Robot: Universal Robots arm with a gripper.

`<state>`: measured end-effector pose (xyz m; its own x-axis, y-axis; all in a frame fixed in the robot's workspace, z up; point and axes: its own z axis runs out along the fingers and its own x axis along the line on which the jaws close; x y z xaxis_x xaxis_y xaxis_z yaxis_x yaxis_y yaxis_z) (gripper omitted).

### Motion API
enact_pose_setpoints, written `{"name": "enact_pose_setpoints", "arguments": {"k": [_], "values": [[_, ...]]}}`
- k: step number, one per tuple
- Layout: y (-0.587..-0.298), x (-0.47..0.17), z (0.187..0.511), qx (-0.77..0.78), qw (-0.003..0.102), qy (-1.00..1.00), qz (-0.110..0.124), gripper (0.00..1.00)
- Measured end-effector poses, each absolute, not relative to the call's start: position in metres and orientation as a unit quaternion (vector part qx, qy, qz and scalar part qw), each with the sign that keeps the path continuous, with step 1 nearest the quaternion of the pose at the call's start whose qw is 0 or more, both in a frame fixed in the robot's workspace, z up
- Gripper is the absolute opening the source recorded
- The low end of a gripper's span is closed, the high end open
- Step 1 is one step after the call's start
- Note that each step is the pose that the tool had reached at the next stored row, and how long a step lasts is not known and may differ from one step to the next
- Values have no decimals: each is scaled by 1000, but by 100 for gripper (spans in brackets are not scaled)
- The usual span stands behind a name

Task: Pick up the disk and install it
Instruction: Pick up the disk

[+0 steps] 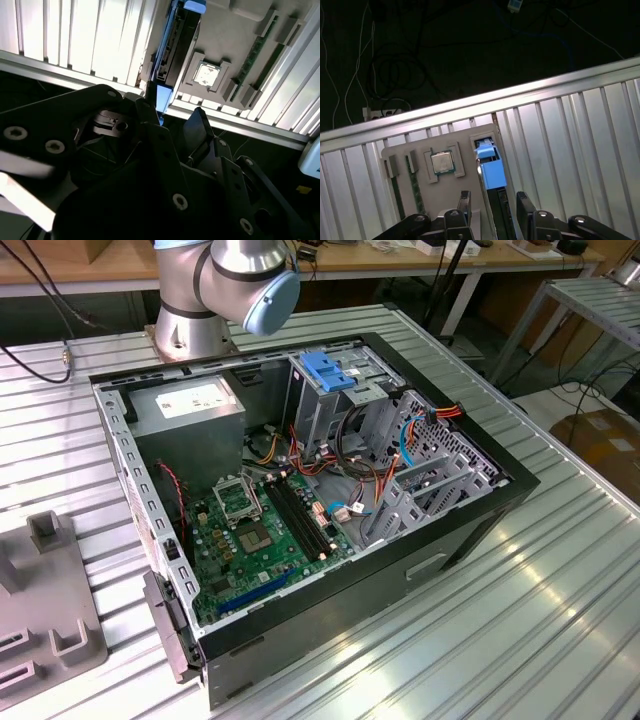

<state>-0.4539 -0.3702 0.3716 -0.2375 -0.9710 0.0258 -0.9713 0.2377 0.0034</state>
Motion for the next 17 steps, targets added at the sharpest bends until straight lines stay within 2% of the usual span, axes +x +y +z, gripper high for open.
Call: {"name": "enact_pose_setpoints", "arguments": {"k": [17], "values": [[-374,-455,367,630,10,-776,8,49]]}}
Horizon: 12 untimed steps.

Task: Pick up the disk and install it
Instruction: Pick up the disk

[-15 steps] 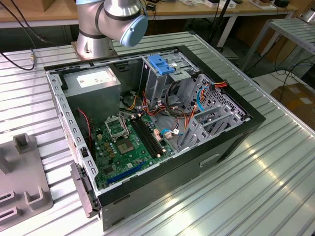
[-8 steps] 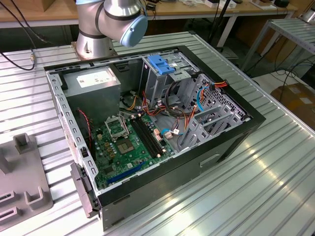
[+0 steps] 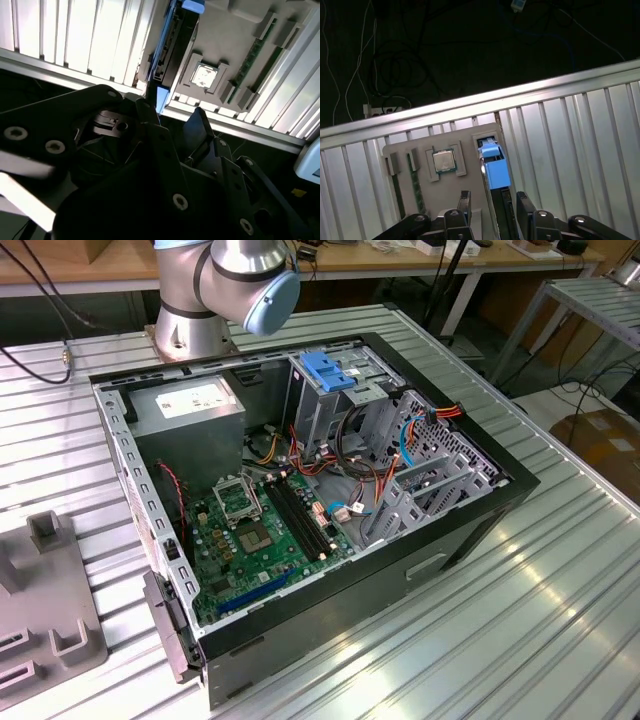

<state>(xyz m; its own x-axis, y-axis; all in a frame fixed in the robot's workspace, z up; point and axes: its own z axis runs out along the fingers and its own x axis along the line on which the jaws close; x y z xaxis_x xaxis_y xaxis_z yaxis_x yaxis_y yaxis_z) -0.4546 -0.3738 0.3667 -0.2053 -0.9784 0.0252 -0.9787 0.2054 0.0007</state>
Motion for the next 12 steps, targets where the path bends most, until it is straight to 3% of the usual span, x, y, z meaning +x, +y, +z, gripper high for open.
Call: {"name": "enact_pose_setpoints", "arguments": {"k": [12], "values": [[-373,-462,348,672,6,-740,4,49]]}}
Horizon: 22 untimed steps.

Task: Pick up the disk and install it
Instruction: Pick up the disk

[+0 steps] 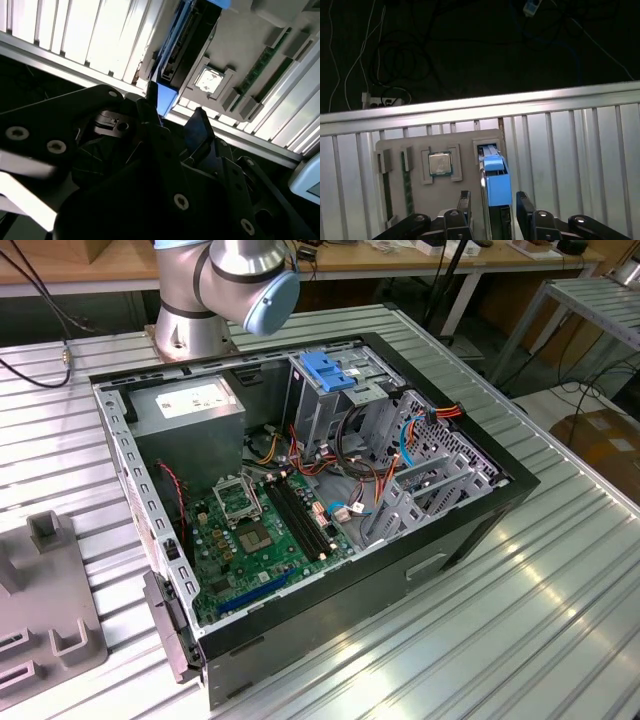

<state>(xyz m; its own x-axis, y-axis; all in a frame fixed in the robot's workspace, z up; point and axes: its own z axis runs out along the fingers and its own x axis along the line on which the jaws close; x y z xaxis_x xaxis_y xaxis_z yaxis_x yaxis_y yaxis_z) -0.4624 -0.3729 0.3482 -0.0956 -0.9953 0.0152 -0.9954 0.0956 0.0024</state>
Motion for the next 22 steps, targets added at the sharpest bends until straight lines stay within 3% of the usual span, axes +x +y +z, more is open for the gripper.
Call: {"name": "enact_pose_setpoints", "arguments": {"k": [22], "values": [[-368,-471,309,704,6,-710,4,49]]}}
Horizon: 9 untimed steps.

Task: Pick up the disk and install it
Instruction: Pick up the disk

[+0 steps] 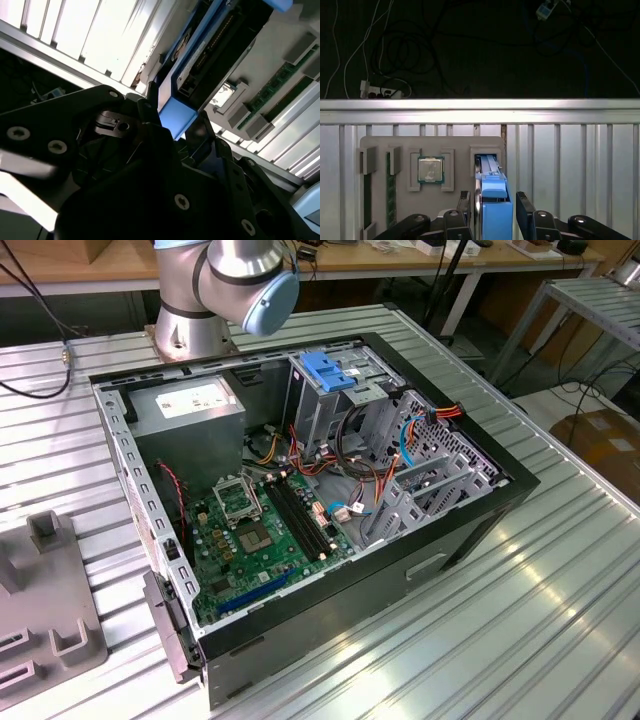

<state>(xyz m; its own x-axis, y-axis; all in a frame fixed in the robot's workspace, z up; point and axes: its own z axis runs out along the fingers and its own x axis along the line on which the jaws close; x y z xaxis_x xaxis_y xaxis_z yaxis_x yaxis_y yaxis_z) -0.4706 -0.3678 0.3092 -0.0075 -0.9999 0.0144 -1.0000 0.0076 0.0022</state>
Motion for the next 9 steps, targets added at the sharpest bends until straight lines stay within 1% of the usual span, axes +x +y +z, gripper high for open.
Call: {"name": "enact_pose_setpoints", "arguments": {"k": [8,9], "values": [[-368,-471,302,704,6,-710,4,47],[-368,-470,302,704,6,-710,5,40]]}}
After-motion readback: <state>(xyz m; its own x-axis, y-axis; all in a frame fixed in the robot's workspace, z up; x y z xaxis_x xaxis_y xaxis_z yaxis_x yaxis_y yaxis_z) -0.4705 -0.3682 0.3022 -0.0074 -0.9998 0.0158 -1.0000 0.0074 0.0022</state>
